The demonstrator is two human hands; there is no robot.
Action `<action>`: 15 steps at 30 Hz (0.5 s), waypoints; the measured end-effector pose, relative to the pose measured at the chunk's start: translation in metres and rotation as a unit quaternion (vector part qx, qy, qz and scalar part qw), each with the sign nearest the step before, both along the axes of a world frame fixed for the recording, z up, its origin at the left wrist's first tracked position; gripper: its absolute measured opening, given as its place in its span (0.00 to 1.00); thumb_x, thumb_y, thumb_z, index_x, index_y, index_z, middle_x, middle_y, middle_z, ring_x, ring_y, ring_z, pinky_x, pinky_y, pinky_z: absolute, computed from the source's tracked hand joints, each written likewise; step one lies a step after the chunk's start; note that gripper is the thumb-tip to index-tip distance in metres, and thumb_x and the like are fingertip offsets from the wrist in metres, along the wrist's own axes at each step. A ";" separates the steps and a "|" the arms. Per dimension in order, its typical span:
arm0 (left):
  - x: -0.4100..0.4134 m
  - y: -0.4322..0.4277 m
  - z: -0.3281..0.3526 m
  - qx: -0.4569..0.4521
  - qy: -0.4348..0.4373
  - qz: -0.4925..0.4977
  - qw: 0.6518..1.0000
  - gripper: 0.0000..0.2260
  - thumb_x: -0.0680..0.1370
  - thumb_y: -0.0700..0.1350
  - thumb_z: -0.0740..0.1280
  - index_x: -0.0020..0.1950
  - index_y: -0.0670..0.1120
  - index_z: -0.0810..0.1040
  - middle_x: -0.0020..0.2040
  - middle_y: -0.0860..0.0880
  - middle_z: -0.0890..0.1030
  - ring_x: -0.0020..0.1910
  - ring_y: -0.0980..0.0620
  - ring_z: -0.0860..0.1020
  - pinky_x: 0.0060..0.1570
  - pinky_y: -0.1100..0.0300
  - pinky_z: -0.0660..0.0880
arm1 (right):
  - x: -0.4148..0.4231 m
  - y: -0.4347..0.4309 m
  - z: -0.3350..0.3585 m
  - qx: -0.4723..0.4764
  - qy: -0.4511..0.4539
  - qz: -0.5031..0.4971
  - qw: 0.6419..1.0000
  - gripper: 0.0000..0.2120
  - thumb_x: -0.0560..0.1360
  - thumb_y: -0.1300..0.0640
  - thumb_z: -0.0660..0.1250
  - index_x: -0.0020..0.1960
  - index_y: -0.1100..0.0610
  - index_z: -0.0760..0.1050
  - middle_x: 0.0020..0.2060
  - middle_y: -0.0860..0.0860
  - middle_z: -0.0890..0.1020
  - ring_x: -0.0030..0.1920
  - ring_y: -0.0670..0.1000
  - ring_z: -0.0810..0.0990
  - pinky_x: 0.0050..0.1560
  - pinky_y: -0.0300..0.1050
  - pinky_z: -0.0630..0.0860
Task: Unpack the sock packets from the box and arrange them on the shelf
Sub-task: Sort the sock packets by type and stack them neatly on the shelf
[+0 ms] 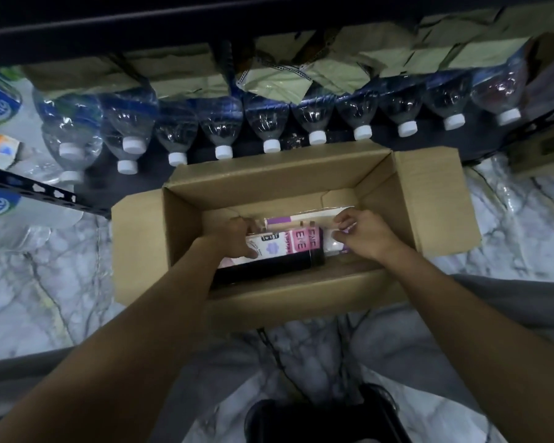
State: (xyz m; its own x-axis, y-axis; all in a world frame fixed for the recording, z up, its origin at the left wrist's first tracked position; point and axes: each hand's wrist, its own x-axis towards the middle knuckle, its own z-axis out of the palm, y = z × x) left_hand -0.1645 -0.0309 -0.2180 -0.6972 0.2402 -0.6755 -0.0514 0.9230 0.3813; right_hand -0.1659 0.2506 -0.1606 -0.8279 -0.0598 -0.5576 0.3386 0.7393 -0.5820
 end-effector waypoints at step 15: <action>0.023 -0.009 0.171 0.123 0.135 0.125 0.975 0.10 0.70 0.43 0.77 0.43 0.51 0.76 0.43 0.50 0.82 0.43 0.50 0.80 0.43 0.57 0.75 | -0.015 0.012 0.069 -0.100 0.097 -0.080 0.987 0.09 0.72 0.66 0.70 0.52 0.63 0.79 0.47 0.59 0.82 0.47 0.52 0.79 0.47 0.34 0.75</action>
State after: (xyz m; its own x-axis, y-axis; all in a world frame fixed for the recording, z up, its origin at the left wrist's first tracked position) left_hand -0.1410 -0.0404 -0.0472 -0.8995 0.1708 -0.4021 -0.1306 0.7732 0.6205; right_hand -0.1809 0.2628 -0.0916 -0.9261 -0.0122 -0.3771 0.3091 0.5483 -0.7770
